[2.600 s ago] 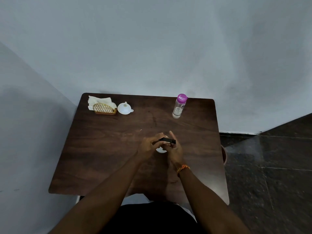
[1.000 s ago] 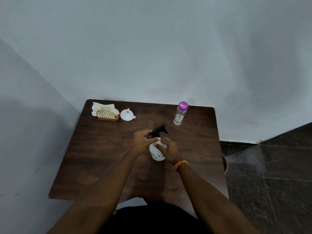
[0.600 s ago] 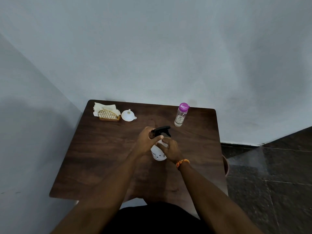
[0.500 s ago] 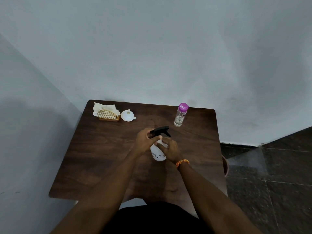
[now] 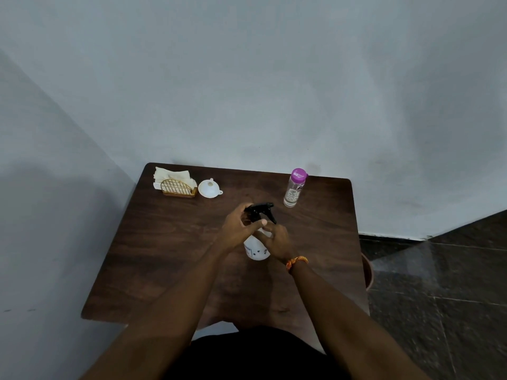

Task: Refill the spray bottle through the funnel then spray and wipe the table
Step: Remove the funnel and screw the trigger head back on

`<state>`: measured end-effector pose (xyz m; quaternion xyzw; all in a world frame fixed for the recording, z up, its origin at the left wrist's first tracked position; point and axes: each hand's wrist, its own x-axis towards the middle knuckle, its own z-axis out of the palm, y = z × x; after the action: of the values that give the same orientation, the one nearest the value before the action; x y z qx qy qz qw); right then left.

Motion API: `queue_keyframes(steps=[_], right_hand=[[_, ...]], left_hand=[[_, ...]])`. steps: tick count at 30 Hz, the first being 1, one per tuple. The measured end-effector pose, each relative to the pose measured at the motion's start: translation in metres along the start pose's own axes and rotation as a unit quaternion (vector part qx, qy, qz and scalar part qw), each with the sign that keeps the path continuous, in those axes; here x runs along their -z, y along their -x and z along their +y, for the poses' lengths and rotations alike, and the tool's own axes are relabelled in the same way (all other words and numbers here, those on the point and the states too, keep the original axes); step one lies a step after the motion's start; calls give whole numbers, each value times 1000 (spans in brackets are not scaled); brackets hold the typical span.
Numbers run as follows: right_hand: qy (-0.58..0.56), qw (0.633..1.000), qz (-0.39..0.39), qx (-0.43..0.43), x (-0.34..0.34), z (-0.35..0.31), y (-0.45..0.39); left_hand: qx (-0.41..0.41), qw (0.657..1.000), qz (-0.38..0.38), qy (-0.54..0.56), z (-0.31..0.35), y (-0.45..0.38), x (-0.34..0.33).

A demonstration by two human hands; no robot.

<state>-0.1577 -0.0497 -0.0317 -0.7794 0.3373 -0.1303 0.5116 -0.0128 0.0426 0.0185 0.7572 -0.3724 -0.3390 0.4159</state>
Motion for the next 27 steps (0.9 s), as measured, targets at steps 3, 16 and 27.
queue_keyframes(steps=[3, 16, 27], right_hand=[[-2, 1000, 18, 15, 1, -7, -4], [-25, 999, 14, -22, 3, -6, -6], [3, 1000, 12, 5, 3, 0, -15]], left_hand=[[-8, 998, 62, 24, 1, 1, 0], [-6, 997, 45, 69, 5, 0, 0], [17, 997, 55, 47, 1, 2, 4]])
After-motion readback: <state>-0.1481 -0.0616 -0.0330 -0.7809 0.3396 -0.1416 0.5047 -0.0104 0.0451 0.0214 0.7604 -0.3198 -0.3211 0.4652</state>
